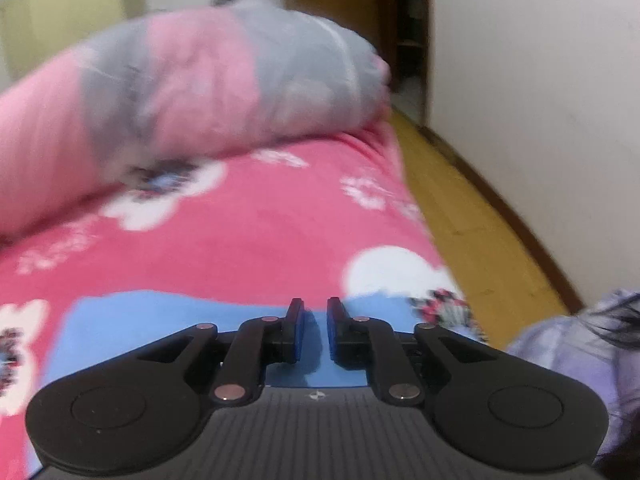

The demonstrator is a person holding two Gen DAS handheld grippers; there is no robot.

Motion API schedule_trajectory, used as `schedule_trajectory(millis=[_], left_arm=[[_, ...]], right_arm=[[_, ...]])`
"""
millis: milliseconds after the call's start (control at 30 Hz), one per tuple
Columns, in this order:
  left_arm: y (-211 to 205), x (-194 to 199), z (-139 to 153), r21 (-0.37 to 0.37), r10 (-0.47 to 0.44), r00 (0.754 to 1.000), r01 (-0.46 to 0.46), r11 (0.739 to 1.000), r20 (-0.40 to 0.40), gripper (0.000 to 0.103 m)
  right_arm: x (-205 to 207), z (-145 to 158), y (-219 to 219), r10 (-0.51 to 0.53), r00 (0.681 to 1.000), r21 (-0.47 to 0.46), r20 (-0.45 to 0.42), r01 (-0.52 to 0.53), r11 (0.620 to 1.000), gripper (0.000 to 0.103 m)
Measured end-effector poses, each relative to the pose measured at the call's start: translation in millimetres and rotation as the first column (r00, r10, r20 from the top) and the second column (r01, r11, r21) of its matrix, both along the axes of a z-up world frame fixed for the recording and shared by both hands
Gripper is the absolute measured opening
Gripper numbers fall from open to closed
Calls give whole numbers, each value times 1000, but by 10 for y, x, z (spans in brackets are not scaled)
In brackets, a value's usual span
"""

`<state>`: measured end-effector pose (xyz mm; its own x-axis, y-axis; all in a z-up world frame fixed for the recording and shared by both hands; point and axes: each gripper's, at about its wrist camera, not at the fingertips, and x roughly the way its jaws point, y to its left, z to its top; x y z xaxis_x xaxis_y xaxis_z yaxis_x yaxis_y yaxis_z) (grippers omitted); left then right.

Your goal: Fold clothes

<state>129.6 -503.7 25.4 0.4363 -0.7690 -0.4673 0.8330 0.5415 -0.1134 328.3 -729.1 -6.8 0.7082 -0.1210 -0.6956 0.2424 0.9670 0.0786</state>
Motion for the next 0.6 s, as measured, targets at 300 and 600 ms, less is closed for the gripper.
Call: schedule_trajectory(millis=[300, 600], left_arm=[[2, -27, 29, 6, 50, 997, -50, 999, -50, 16], [-22, -23, 44, 26, 77, 995, -76, 997, -62, 17]], right_arm=[[-389, 259, -161, -157, 968, 136, 193, 132, 982, 13], [-985, 372, -195, -64, 983, 188, 170, 31, 982, 14]])
